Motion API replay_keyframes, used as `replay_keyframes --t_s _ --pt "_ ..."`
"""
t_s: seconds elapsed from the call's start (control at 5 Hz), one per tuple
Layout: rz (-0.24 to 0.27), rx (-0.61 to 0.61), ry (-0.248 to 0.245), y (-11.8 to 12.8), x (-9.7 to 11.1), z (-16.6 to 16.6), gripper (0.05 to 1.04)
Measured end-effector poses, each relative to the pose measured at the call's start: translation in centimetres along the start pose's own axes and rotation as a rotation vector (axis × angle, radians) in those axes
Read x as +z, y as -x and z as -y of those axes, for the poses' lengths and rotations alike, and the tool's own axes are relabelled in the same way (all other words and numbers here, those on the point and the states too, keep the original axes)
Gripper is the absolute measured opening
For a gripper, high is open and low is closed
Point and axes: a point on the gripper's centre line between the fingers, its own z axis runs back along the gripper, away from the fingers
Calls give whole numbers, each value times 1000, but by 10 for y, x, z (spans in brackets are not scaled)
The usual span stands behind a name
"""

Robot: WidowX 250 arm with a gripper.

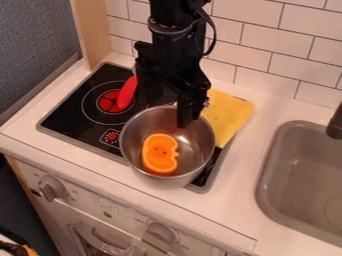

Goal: Move the red object on the yellow cloth

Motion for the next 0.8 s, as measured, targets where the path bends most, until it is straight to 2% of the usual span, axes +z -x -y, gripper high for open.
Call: replay_keyframes --t_s 0.2,0.4,0.6,0.8 --pt "-26 2 11 2 -7 0 1001" --pt "-31 93 18 3 -6 -31 1001" --pt "-6 190 -6 2 0 -71 1001" --pt "-17 289 -12 5 -11 -104 1001"
